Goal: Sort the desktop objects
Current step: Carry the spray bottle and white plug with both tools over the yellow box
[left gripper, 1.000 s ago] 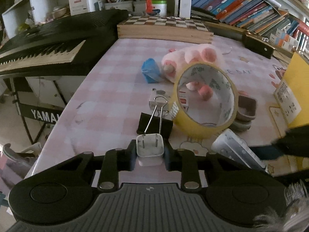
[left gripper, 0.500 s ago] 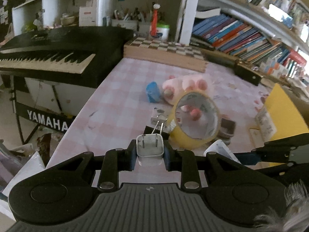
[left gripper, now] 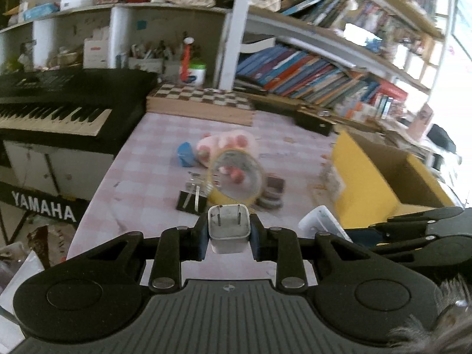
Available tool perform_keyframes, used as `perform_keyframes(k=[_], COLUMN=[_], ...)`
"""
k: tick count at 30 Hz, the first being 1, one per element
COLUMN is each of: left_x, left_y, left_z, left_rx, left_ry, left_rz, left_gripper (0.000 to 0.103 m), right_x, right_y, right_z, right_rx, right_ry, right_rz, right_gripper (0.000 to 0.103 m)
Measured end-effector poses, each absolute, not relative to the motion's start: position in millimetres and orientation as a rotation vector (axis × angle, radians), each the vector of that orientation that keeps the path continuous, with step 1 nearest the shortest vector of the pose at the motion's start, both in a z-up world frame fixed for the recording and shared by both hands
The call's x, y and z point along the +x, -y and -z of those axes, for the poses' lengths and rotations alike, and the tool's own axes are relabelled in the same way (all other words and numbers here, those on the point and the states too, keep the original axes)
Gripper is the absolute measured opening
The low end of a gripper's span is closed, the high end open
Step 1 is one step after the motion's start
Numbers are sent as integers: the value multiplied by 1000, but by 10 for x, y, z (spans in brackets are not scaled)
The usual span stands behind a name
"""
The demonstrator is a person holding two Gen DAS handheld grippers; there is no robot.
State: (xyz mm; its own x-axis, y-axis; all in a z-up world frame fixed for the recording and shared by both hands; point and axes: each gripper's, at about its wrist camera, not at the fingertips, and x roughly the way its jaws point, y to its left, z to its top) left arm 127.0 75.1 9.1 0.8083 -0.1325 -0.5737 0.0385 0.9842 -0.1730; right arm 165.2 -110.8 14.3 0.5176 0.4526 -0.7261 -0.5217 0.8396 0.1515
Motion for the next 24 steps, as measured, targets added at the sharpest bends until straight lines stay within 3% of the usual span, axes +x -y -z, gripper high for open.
perform_keyframes(k=[24], left_x=[322], left_y=[-334], left_z=[-101], left_rx=[-39], left_ry=[-648], left_rz=[472], left_gripper=[25], right_x=[236], right_y=[1660], right_z=[-43], right_rx=[159], right_ry=[-850], right_rz=[-249], right_gripper=[33])
